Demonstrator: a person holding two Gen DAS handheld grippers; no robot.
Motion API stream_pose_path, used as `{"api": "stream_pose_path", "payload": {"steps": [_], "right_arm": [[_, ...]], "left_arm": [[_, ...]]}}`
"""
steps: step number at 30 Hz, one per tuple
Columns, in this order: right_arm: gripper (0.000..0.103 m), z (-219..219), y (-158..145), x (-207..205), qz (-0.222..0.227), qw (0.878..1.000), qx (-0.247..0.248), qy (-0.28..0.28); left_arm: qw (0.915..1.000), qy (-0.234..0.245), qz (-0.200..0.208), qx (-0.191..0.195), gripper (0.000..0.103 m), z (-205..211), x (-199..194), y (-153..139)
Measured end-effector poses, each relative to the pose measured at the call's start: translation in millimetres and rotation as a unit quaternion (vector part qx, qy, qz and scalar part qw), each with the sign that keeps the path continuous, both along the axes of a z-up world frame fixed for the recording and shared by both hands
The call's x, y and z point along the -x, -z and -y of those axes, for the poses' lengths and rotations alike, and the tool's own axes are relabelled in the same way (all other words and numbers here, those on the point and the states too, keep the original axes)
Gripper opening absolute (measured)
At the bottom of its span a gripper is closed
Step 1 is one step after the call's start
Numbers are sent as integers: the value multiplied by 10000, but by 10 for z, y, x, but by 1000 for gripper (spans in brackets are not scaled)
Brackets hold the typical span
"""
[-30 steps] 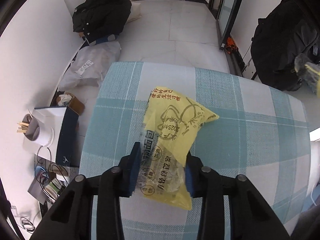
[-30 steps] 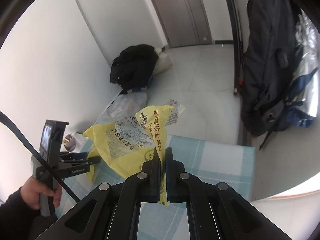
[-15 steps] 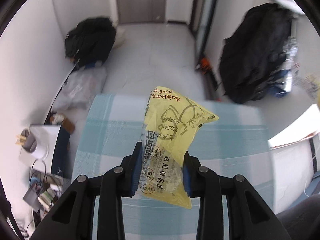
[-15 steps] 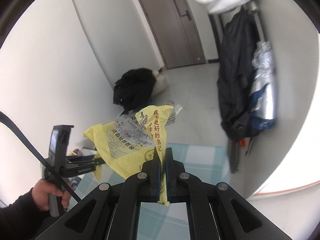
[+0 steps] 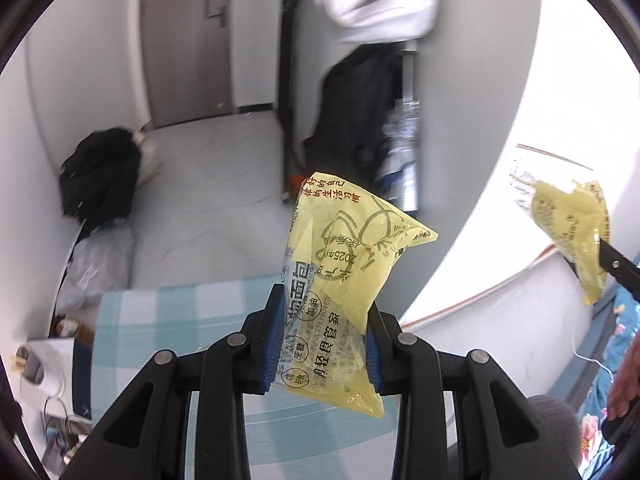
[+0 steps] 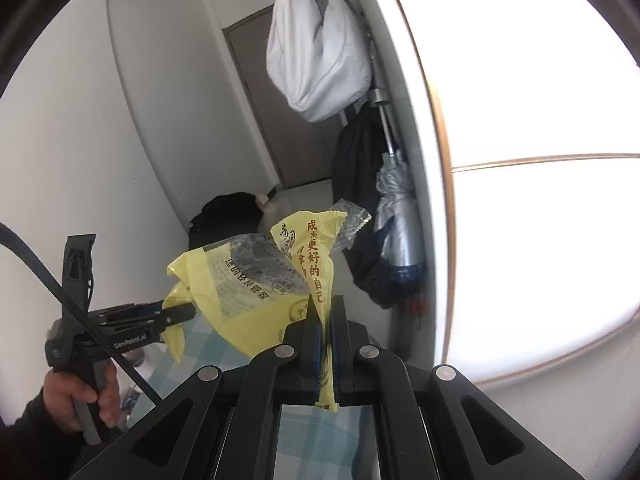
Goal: Collect trash
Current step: 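Carry both yellow bags in both grippers over the white bin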
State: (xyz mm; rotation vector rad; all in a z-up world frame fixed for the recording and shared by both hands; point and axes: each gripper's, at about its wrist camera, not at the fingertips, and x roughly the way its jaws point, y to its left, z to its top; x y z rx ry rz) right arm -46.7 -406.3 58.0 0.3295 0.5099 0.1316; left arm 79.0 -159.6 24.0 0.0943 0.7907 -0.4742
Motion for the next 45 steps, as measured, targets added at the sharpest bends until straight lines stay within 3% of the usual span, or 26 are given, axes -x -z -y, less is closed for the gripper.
{"api": "stream_pose_path", "payload": {"steps": [9,18,22,25,32,38,43,45], "right_arm": [[3,661,182,560,-193,9969,-202,741],[3,1237,604,867,-560,9883,-445,1350],[3,1411,932,929,-856,9825,-648,1524],[3,1473,1193,904,-1106,9779,-772,1599],[3,1569,1866,785,-1757,9639,-1136,1647],[3,1524,2418,622,-2344,9499,-1359,1558],[3,1486,2846,500,-2783,9378,-1478,1458],[3,1442,2970,482,-2925,9329,-1539,1434]], "left_arm": [[9968,797,28,-16,30,722,240,20],[9894,1337,-568,-60,29,1194,256,437],[9820,1465,-1193,-63,29,1371,139,739],[9754,1525,-1585,-139,29,1487,73,996],[9492,1701,-2604,-472,29,1747,38,1688],[9292,1736,-3131,-922,30,1925,63,2135],[9052,1826,-3621,-1269,30,2111,42,2455],[9019,1891,-3686,-1219,30,2147,25,2532]]}}
